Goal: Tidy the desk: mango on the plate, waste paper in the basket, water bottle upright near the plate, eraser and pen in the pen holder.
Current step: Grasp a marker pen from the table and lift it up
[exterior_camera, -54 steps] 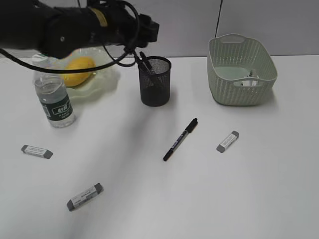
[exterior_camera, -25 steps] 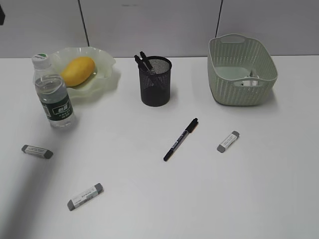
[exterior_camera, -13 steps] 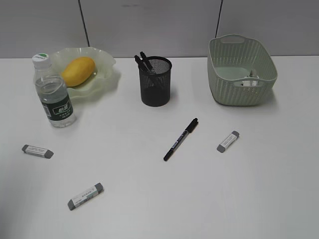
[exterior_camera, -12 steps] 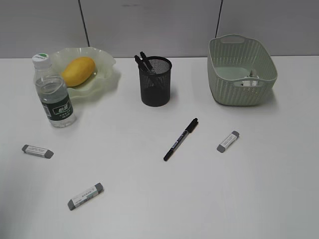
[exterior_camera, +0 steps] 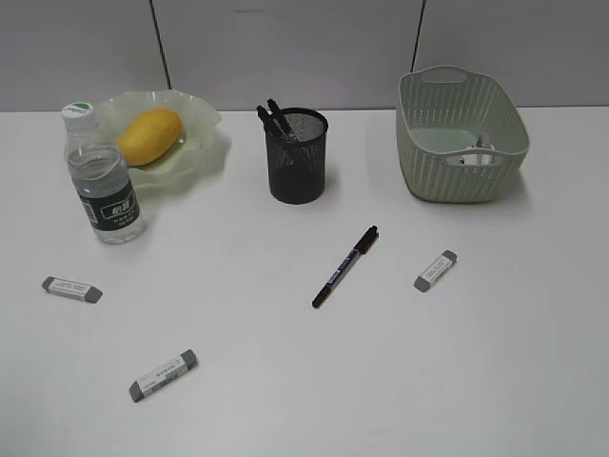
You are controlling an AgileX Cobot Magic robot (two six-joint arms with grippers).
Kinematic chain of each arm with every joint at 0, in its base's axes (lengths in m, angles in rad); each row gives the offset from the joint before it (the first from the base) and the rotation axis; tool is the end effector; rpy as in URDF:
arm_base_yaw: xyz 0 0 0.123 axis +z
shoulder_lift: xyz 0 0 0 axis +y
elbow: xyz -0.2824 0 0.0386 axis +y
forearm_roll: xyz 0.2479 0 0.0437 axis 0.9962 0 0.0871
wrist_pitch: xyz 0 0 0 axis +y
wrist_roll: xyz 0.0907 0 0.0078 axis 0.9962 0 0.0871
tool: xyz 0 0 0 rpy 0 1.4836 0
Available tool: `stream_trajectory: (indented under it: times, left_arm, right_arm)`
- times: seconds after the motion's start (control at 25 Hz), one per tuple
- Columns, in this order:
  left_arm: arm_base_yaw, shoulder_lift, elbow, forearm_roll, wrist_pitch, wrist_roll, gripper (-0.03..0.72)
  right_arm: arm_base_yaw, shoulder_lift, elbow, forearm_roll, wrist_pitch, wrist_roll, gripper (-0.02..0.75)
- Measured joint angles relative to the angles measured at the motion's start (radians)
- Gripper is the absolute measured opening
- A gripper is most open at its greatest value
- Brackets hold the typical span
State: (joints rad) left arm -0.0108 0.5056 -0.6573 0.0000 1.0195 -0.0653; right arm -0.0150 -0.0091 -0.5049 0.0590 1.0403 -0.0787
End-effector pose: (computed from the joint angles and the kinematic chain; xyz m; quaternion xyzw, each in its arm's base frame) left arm 0.0747 -0.0008 0.3101 -0.0251 0.9226 -0.0146 0.3846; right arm -0.0060 0.0047 0.2803 -0.0279 0.8433 0.0043 0.5367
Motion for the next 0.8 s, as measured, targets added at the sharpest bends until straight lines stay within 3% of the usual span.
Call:
stream_trajectory:
  times: [0.52, 0.8]
  left_arm:
    - [-0.012, -0.340, 0.130, 0.013, 0.042, 0.065, 0.407]
    - [-0.072, -0.423, 0.131, 0.015, 0.043, 0.065, 0.405]
  right_arm:
    - [0.000, 0.000, 0.000, 0.000, 0.000, 0.000, 0.339]
    - [0.000, 0.000, 0.000, 0.000, 0.000, 0.000, 0.338]
